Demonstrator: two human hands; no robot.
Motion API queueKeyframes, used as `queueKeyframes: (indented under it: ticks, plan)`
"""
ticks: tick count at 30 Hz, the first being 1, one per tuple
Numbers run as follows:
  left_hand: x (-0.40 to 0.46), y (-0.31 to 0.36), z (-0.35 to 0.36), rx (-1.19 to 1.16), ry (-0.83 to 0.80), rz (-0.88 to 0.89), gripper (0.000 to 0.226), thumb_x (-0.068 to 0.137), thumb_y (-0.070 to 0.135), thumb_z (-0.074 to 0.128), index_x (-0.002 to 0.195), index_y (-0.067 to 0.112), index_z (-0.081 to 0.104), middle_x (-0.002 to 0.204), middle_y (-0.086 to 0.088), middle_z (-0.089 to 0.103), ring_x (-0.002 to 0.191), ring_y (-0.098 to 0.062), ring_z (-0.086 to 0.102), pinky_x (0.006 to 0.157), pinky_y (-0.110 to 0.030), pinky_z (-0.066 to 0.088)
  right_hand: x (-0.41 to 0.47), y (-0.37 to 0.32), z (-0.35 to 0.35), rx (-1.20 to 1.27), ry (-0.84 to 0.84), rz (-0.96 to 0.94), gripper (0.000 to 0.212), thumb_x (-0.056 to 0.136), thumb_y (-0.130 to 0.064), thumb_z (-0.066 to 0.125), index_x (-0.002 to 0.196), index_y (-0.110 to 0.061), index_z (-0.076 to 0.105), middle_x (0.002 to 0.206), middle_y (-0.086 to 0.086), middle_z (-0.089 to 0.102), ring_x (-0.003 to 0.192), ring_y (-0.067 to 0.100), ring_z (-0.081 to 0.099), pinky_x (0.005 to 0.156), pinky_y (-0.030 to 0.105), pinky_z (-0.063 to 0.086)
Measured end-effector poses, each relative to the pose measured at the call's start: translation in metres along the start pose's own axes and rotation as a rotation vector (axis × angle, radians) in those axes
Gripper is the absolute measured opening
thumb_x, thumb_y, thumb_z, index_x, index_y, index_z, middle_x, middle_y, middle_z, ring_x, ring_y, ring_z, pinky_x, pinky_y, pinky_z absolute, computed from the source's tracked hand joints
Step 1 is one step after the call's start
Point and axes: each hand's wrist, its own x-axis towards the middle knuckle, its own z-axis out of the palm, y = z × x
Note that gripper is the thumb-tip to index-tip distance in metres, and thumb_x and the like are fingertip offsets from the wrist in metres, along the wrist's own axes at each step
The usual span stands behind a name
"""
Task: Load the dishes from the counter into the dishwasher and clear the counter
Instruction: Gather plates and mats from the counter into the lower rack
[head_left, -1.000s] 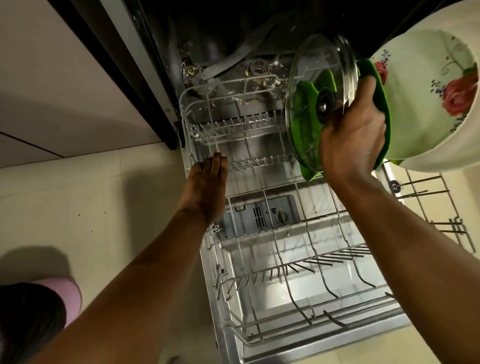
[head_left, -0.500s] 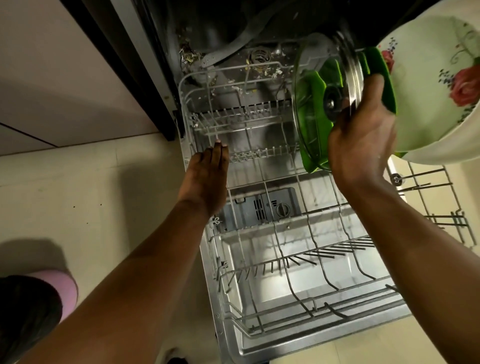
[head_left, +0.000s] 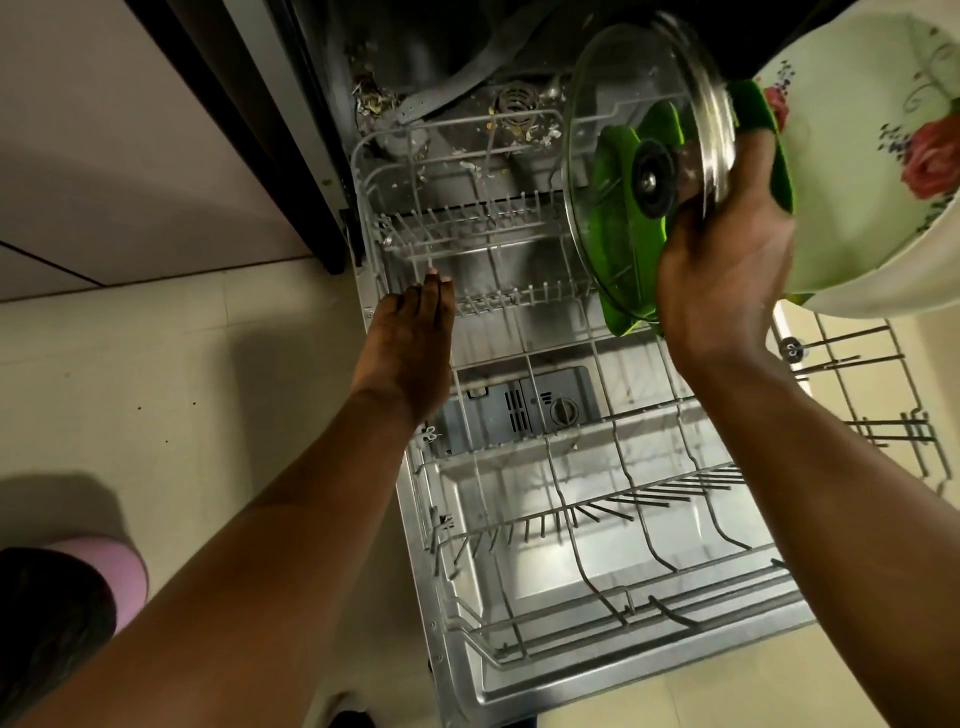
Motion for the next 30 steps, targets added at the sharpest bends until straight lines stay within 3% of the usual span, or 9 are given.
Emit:
queueKeyframes:
  ticks: [4,10,17,21,28,30]
  plan:
    - [0.0,0.0,0.0,-0.011,0.008,-0.007,0.079,0.092,0.03,0.047,0.151,0.001,0.004,0.158,-0.019,0.015,0.138,-0.029,0.032,0.111,-0.039,0.028,-0.002,-0.001,0.001,-0.041,-0.03,-0.024,0.042,0.091,0.001,0.054,0.13,-0.01,0.043,0.103,0.005,0.064,0.094,0.026,0.065,0.082,0.042,0.057]
    - [0.001,0.0,-0.001,0.039,-0.003,0.0,0.081,0.094,0.035,0.042,0.151,0.001,-0.003,0.159,-0.018,0.008,0.14,-0.03,0.028,0.112,-0.04,0.026,0.0,0.009,-0.003,-0.015,0.087,0.057,0.033,0.093,-0.003,0.051,0.125,-0.011,0.046,0.1,0.008,0.069,0.088,0.028,0.067,0.077,0.047,0.057]
    - [0.002,0.0,0.0,0.043,0.0,-0.005,0.08,0.095,0.037,0.042,0.152,0.002,-0.002,0.16,-0.017,0.007,0.142,-0.029,0.026,0.112,-0.04,0.025,-0.01,0.011,-0.001,-0.054,0.061,0.039,0.04,0.091,0.0,0.052,0.127,-0.013,0.044,0.097,0.007,0.069,0.087,0.027,0.067,0.075,0.047,0.058]
    - [0.002,0.001,0.001,0.052,0.005,-0.01,0.081,0.094,0.037,0.042,0.152,0.002,-0.002,0.16,-0.017,0.008,0.141,-0.028,0.026,0.111,-0.039,0.025,-0.01,0.006,0.003,-0.09,0.007,-0.035,0.039,0.091,0.0,0.054,0.129,-0.006,0.043,0.1,0.012,0.067,0.09,0.031,0.066,0.078,0.047,0.057]
    - [0.0,0.0,0.003,0.023,0.016,-0.012,0.08,0.092,0.034,0.046,0.152,0.002,0.002,0.158,-0.018,0.014,0.138,-0.029,0.032,0.111,-0.039,0.028,0.0,0.004,0.004,-0.031,0.044,-0.028,0.043,0.09,-0.004,0.057,0.13,-0.013,0.044,0.1,0.005,0.067,0.086,0.024,0.067,0.076,0.039,0.058]
    - [0.0,0.0,0.003,0.027,0.021,-0.013,0.08,0.092,0.034,0.045,0.151,0.001,0.004,0.158,-0.018,0.015,0.137,-0.029,0.033,0.11,-0.039,0.03,0.005,0.007,-0.001,0.003,0.096,0.018,0.041,0.09,-0.004,0.056,0.129,-0.015,0.047,0.103,-0.003,0.066,0.086,0.016,0.064,0.079,0.023,0.053]
